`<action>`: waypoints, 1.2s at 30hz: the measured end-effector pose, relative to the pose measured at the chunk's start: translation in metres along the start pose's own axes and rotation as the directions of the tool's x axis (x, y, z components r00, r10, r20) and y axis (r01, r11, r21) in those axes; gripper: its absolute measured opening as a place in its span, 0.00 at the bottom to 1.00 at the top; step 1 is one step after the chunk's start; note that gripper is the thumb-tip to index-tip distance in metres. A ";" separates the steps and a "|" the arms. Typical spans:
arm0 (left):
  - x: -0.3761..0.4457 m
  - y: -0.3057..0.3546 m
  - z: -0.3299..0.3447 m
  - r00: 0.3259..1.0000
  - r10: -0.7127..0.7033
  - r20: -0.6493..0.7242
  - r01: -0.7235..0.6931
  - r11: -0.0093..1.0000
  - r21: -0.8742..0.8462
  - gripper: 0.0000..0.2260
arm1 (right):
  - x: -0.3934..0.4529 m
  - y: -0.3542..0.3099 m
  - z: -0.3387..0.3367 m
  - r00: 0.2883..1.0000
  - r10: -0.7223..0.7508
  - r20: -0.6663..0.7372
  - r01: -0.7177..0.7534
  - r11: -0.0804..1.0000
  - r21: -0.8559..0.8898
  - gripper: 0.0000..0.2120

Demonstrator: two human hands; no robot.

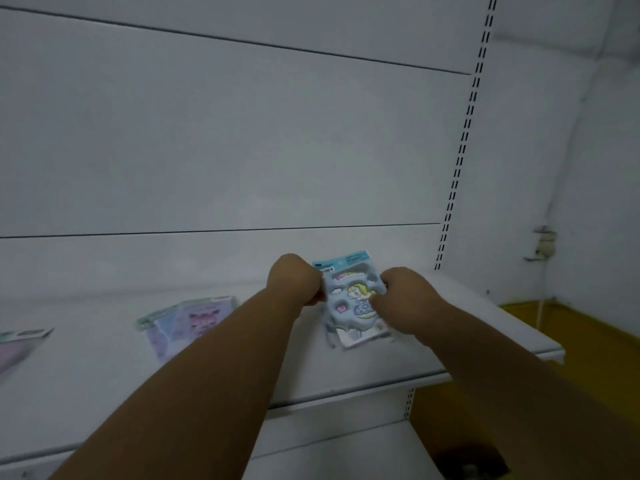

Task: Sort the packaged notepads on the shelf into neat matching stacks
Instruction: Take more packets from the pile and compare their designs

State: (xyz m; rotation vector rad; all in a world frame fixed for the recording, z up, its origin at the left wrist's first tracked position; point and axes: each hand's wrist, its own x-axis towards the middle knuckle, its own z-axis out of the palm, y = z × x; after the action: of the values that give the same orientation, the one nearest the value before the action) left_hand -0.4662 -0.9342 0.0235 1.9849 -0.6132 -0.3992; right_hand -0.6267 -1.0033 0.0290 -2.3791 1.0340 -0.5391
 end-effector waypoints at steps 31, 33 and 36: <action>-0.168 -0.216 -0.417 0.863 0.374 -0.340 0.053 0.602 0.797 0.13 | -0.159 -0.416 0.182 0.636 -0.771 -0.007 0.767 0.633 -0.106 0.20; -0.188 -0.243 -0.461 0.849 0.361 -0.386 0.112 0.592 0.798 0.12 | -0.181 -0.456 0.211 0.622 -0.783 0.011 0.781 0.620 -0.071 0.20; -0.202 -0.275 -0.512 0.835 0.331 -0.440 0.173 0.602 0.780 0.12 | -0.201 -0.501 0.244 0.622 -0.782 0.043 0.783 0.620 -0.048 0.21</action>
State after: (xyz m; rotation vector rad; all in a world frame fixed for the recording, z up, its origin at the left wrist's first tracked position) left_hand -0.2977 -0.3430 0.0216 2.7451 -0.5401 0.6598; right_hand -0.3438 -0.4868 0.0883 -2.8149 -0.1006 -0.7756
